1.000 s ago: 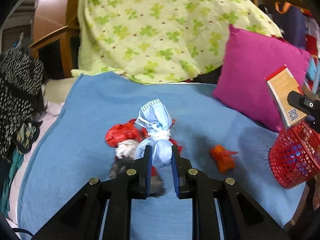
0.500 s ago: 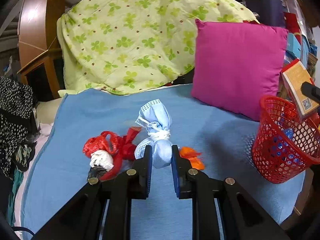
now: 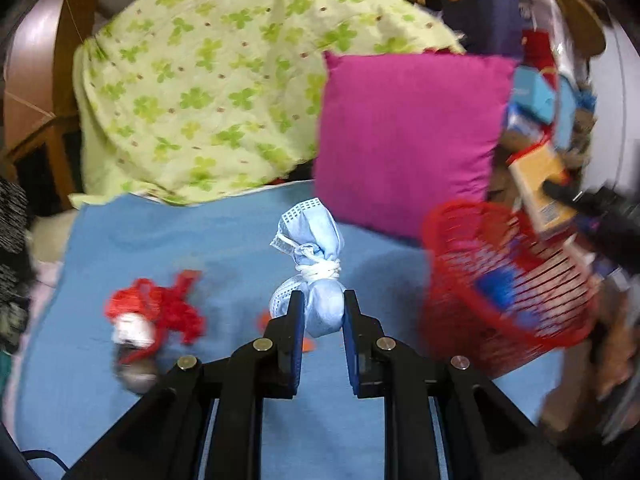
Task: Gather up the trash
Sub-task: 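Carry the box and mask over the red basket and open both tools, then grasp the black plastic bag with the left tool while the right tool grasps the orange bag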
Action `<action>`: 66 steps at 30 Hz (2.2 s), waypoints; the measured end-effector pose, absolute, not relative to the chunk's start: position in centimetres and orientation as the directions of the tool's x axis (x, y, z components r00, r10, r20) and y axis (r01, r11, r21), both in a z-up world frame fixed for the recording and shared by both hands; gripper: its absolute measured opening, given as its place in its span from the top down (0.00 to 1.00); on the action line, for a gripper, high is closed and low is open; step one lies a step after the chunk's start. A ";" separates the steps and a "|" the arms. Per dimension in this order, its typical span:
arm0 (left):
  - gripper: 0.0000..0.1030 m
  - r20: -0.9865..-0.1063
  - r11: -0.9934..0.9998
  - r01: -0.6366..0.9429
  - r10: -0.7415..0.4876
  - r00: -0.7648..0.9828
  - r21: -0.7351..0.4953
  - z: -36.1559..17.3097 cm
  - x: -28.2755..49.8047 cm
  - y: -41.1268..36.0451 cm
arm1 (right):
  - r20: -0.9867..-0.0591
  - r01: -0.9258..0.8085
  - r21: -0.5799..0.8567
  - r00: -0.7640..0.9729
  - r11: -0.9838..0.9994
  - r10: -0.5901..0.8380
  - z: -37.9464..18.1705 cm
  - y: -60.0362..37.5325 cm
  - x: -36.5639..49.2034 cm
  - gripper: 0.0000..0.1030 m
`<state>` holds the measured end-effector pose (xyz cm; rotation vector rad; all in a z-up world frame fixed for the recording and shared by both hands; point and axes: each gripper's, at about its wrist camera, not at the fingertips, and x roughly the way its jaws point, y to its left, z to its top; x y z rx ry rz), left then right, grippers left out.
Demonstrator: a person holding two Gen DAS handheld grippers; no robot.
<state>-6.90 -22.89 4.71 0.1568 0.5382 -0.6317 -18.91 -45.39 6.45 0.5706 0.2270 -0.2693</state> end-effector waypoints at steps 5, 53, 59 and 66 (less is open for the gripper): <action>0.81 -0.522 0.735 0.676 -0.596 0.610 -0.049 6.1 -8.7 -27.6 | -0.275 0.328 0.541 0.939 0.774 -0.205 6.2 -47.1 -20.5 0.52; 0.36 -0.675 0.938 0.311 -0.330 0.660 -0.154 -0.4 -3.0 -2.5 | -0.519 0.114 0.438 0.842 0.891 0.147 -2.1 -28.4 -3.2 0.38; 0.36 -0.708 0.922 0.326 -0.374 0.599 -0.210 -2.6 0.0 -4.5 | -0.581 0.194 0.445 0.805 0.875 0.117 -5.0 -30.2 1.1 0.47; 0.36 -0.728 0.921 0.261 -0.389 0.565 -0.289 -4.4 5.0 -6.9 | -0.639 0.196 0.425 0.756 0.883 0.140 -6.5 -30.3 4.1 0.47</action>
